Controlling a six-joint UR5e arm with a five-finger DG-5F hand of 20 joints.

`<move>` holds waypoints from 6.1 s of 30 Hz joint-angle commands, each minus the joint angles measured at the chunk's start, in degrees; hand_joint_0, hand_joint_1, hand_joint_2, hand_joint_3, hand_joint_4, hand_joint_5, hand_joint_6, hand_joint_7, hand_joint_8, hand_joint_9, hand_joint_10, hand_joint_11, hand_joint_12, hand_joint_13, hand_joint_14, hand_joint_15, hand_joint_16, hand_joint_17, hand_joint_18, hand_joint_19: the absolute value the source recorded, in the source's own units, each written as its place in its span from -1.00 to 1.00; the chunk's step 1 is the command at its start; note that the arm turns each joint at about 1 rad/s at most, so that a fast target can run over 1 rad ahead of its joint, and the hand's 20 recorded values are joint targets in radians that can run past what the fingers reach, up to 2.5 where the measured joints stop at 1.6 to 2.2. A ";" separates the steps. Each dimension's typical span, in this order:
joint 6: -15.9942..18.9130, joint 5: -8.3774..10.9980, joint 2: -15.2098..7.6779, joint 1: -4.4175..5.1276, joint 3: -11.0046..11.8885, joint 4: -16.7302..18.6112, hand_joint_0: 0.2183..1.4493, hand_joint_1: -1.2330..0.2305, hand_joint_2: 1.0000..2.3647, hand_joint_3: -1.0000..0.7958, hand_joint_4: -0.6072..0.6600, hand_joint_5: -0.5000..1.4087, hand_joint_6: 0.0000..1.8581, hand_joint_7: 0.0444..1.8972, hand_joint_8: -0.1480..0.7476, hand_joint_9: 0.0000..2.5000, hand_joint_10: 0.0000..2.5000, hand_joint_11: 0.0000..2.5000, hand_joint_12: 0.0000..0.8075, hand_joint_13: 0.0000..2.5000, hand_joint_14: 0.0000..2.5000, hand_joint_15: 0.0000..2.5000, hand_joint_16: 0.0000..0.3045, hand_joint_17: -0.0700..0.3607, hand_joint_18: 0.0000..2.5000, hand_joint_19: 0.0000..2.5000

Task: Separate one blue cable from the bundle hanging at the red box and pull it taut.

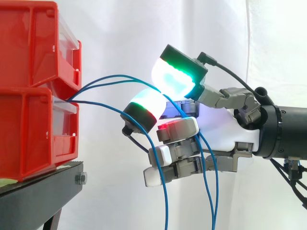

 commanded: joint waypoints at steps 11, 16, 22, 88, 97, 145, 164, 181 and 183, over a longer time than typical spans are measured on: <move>0.00 0.02 0.00 0.00 0.02 0.09 -0.05 -0.55 -1.00 -0.44 -0.01 -0.69 0.02 0.14 0.00 -0.13 -0.99 0.06 -0.11 -0.25 -0.98 -0.36 -0.69 -0.19 -0.47 -0.65; 0.00 0.02 0.00 0.09 0.02 0.18 -0.21 -0.61 -1.00 -0.44 -0.03 -0.67 0.01 0.18 0.01 -0.11 -0.99 0.06 -0.12 -0.25 -0.98 -0.35 -0.70 -0.19 -0.47 -0.64; 0.00 -0.07 0.00 0.00 -0.07 0.18 -0.47 -0.53 -1.00 -0.44 0.01 -0.66 0.01 0.12 0.05 -0.09 -0.99 0.05 -0.08 -0.23 -0.98 -0.35 -0.69 -0.18 -0.47 -0.62; 0.35 0.46 0.00 0.62 -0.16 0.18 -0.33 -0.31 -1.00 -0.44 0.18 -0.70 -0.01 -0.01 0.07 -0.25 -0.80 0.12 -0.20 -0.09 -0.11 0.10 -0.71 -0.21 -0.25 -0.26; 0.35 0.46 0.00 0.62 -0.16 0.18 -0.43 -0.24 -1.00 -0.44 0.19 -0.70 -0.03 -0.03 0.09 -0.26 -0.84 0.11 -0.16 -0.07 -0.55 0.15 -0.68 -0.17 -0.31 -0.33; 0.44 0.46 0.00 0.88 -0.42 0.09 -0.42 -0.21 -1.00 -0.44 0.22 -0.70 -0.07 -0.09 0.13 -0.23 -1.00 0.06 0.00 -0.32 -0.98 -0.33 -0.65 -0.12 -0.44 -0.48; 0.44 0.46 0.00 0.97 -0.51 0.09 -0.39 -0.31 -1.00 -0.44 0.24 -0.70 -0.07 -0.10 0.11 -0.25 -1.00 0.14 -0.06 -0.11 -0.99 0.11 -0.66 -0.14 -0.40 -0.43; 0.44 0.46 0.00 0.97 -0.51 0.09 -0.39 -0.31 -1.00 -0.44 0.24 -0.70 -0.08 -0.10 0.13 -0.27 -0.96 0.13 -0.10 -0.21 -0.07 0.03 -0.67 -0.15 -0.31 -0.28; 0.44 0.46 0.00 0.97 -0.60 0.09 -0.39 -0.30 -1.00 -0.44 0.24 -0.70 -0.08 -0.10 0.13 -0.27 -0.96 0.12 -0.09 -0.23 0.06 -0.03 -0.67 -0.16 -0.30 -0.28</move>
